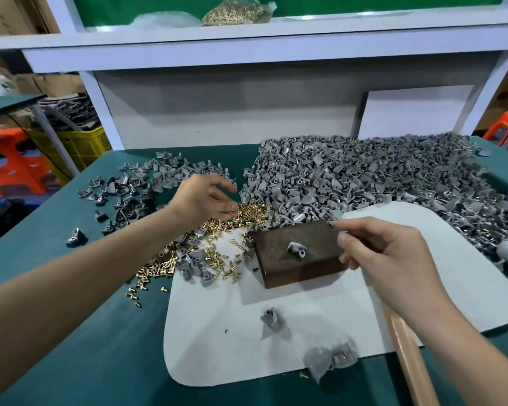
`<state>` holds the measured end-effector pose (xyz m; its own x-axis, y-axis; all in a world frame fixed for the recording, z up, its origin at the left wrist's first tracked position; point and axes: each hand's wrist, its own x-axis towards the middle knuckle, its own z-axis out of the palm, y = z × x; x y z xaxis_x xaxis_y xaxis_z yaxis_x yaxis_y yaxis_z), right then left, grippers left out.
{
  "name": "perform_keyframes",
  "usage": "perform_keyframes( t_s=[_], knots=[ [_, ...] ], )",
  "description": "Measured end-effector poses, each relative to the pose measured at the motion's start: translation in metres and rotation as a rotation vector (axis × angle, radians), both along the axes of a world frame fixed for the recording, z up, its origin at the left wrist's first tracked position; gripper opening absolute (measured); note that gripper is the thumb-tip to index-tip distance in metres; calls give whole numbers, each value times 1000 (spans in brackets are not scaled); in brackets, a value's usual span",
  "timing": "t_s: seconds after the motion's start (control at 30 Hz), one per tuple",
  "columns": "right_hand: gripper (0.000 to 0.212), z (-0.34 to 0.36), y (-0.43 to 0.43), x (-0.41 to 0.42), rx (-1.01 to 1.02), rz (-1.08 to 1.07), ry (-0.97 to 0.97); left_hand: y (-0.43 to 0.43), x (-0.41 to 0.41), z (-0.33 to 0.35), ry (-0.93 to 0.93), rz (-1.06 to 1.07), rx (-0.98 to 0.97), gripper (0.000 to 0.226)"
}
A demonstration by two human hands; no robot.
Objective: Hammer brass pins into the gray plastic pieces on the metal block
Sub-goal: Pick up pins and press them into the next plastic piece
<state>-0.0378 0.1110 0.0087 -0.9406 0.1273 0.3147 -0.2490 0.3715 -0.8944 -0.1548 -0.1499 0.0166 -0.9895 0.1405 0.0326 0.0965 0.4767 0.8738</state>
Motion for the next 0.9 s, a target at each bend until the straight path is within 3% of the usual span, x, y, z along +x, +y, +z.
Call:
perform_keyframes(
  t_s=[0.17, 0.27, 0.37, 0.47, 0.73, 0.9],
  knots=[
    [20, 13, -28, -19, 73, 97, -34, 6, 15, 3, 25, -60, -188, 62],
    [19, 16, -41, -24, 70, 145, -61, 10, 30, 14, -11, -41, -54, 74],
    [21, 19, -54, -22, 142, 138, 29, 28, 55, 27, -37, -112, 310, 65],
    [15, 21, -58, -21, 129, 89, 145, 49, 71, 34, 25, -135, 455, 53],
    [17, 15, -43, -12, -53, -24, 331, 74, 80, 36, 66, -119, 521, 33],
    [10, 12, -33, -7, -125, 18, 238, 81, 84, 32, 76, -158, 457, 21]
  ],
)
